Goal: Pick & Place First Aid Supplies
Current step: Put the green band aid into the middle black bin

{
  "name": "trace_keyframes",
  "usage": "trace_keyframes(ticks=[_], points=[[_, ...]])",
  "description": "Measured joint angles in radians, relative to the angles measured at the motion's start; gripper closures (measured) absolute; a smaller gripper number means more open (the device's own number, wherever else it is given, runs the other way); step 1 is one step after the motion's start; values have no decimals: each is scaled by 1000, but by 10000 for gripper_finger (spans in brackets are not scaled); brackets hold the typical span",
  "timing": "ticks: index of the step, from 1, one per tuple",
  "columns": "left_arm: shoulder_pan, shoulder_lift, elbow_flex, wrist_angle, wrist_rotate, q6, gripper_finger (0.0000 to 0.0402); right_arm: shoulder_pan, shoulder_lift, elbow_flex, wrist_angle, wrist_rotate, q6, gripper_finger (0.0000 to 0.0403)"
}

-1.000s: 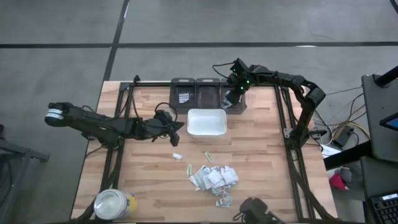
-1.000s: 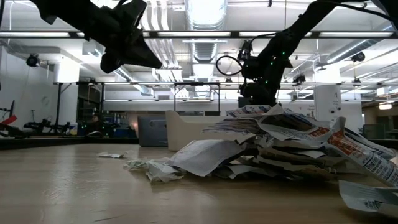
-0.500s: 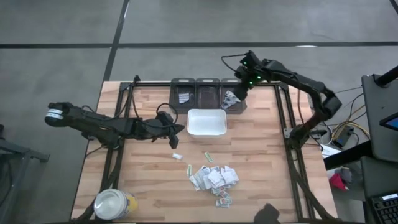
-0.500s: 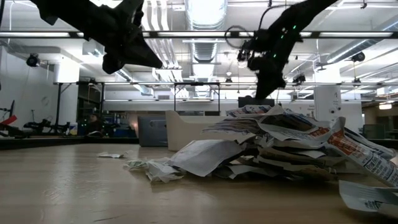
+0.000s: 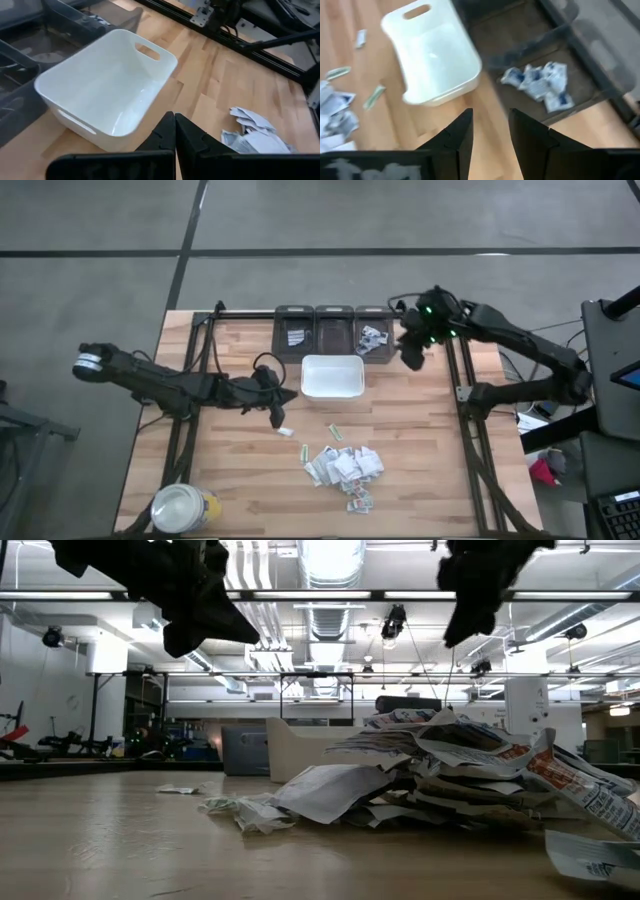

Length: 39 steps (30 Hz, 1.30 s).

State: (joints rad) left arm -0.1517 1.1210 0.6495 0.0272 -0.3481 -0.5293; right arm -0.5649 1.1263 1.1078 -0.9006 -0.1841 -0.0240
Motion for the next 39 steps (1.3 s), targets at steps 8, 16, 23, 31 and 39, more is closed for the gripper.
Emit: trace_keyframes(ticks=[8,16,23,31,39], points=[[-30,0,0,3,-6,-23,401,159,-247,-239,79,-11,206,272],[-33,0,0,-2,-8,-23,401,416,-366,-410,301,-35,320,284],[-34,0,0,-75,-4,-26,401,652,-307,-473,484,-35,318,295],[-34,0,-1,-109,-4,-26,401,777,-142,-454,504,-35,292,307],[-34,1,-1,-122,-4,-25,401,810,35,-376,504,-35,180,314]])
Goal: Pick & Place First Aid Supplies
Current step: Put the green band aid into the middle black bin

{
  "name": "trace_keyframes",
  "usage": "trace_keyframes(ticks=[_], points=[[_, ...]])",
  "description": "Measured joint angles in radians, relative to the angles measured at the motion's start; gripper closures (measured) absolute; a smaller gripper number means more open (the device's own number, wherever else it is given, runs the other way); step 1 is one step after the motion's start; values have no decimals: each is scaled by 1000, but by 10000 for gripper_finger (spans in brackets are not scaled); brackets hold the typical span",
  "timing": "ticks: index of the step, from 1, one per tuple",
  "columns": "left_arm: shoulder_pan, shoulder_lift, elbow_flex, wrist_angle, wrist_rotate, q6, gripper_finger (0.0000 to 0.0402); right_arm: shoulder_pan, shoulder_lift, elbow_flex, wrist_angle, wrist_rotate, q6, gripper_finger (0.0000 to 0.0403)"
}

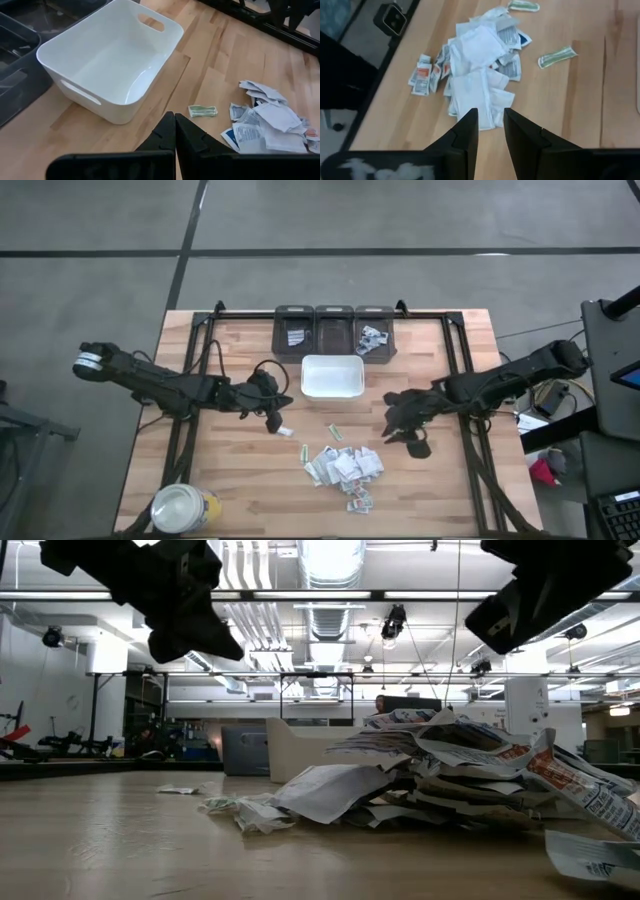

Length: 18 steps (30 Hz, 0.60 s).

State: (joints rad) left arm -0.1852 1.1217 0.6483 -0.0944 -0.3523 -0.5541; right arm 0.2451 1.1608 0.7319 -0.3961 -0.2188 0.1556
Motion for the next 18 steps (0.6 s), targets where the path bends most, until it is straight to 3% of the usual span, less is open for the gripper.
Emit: trace_keyframes(ticks=[11,18], points=[[0,0,-8,-37,0,12,401,-1,187,139,-7,16,-44,300],[0,0,-17,-90,0,28,401,-11,328,270,-19,113,16,308]])
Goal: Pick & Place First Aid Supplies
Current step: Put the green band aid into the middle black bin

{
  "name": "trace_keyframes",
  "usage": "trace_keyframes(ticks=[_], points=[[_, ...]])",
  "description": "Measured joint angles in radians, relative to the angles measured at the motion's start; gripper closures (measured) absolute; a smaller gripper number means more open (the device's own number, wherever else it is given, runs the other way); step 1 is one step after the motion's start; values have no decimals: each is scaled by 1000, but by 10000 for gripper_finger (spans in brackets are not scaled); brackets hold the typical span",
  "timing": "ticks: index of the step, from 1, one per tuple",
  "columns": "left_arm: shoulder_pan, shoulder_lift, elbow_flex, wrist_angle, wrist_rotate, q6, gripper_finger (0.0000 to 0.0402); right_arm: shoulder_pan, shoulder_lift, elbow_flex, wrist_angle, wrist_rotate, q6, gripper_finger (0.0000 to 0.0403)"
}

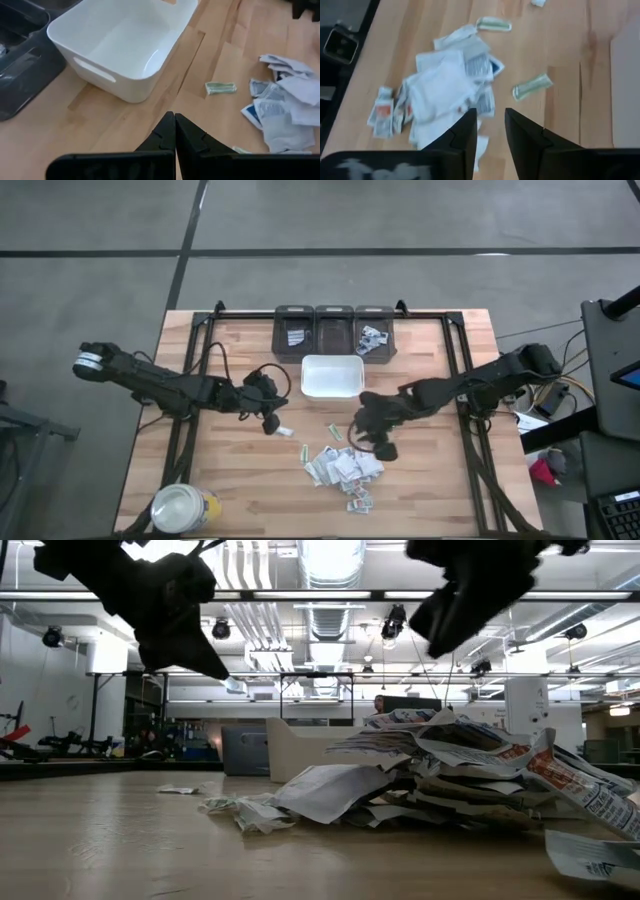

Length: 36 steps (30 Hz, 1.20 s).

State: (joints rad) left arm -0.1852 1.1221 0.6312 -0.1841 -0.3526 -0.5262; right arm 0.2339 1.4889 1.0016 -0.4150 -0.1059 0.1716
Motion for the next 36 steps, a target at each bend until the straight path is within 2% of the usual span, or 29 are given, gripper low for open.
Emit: trace_keyframes(ticks=[7,15,26,36], points=[[0,-22,0,-7,0,45,401,-18,159,162,-91,0,17,320],[0,-164,0,-101,0,104,401,-41,265,302,-132,0,37,315],[-1,-340,0,-152,2,179,401,-54,333,321,-135,-7,222,310],[-1,-359,0,-161,12,258,401,-54,394,320,-131,0,387,316]])
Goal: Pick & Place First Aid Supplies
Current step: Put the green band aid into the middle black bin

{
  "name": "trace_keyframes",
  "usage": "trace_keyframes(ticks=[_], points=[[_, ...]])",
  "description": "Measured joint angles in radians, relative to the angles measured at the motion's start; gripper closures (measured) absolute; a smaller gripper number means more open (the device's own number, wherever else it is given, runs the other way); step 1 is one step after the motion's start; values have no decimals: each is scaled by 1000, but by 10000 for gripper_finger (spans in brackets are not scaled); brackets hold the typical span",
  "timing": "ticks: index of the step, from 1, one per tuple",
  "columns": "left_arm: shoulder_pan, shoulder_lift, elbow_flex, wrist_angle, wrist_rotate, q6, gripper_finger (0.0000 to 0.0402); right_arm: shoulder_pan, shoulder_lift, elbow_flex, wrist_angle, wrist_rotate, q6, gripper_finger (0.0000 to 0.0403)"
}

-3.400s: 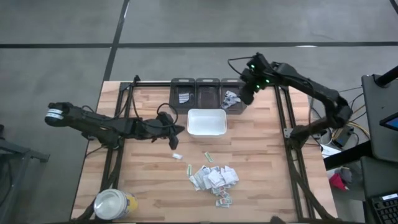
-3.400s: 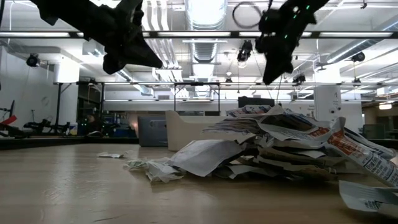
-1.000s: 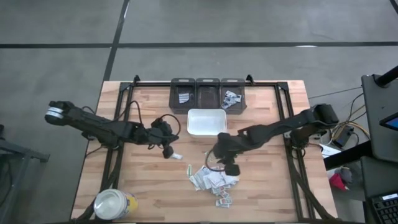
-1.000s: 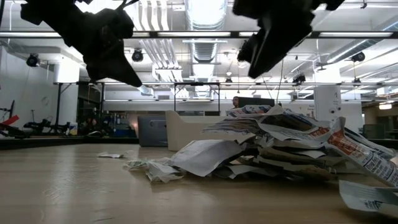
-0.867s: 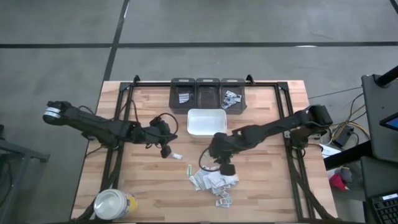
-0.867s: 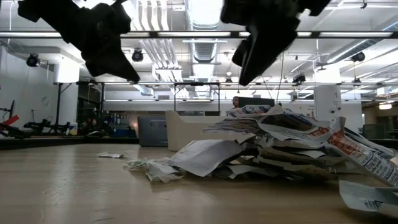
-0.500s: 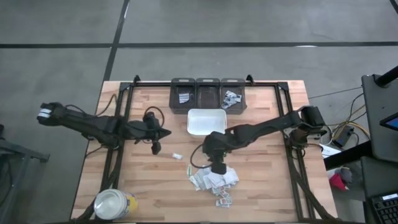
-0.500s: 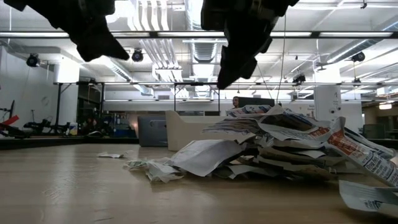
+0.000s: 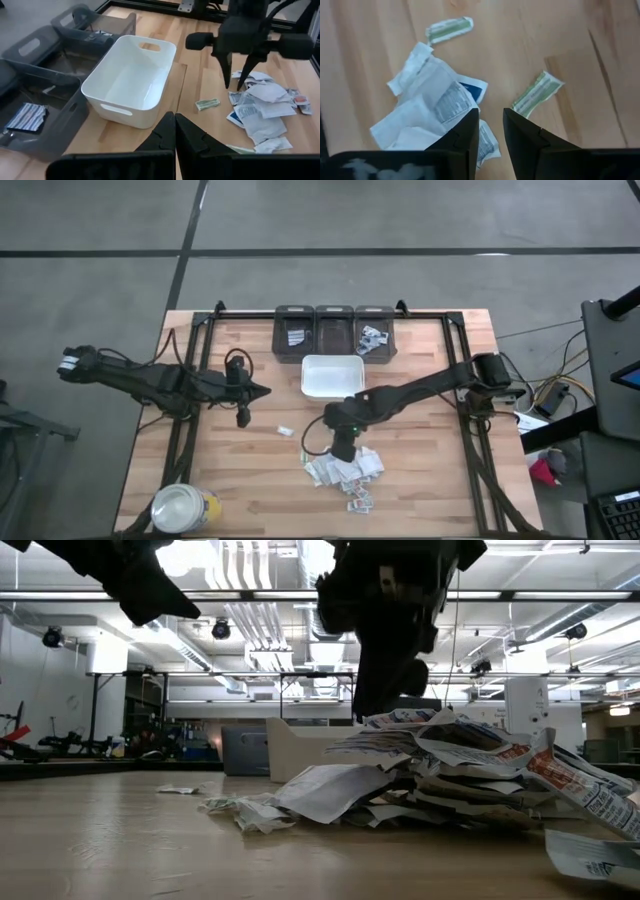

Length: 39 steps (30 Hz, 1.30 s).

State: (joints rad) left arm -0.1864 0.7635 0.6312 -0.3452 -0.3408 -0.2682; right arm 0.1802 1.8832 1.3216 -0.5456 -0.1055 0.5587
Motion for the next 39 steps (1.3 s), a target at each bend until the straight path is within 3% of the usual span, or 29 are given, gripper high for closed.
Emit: trace_keyframes(ticks=[17,21,39], points=[[0,2,0,-3,4,31,401,-2,97,-2,7,8,162,286],[0,2,0,-6,4,31,401,-4,102,-2,7,58,199,290],[0,3,0,-11,4,30,401,-3,147,1,1,67,312,305]])
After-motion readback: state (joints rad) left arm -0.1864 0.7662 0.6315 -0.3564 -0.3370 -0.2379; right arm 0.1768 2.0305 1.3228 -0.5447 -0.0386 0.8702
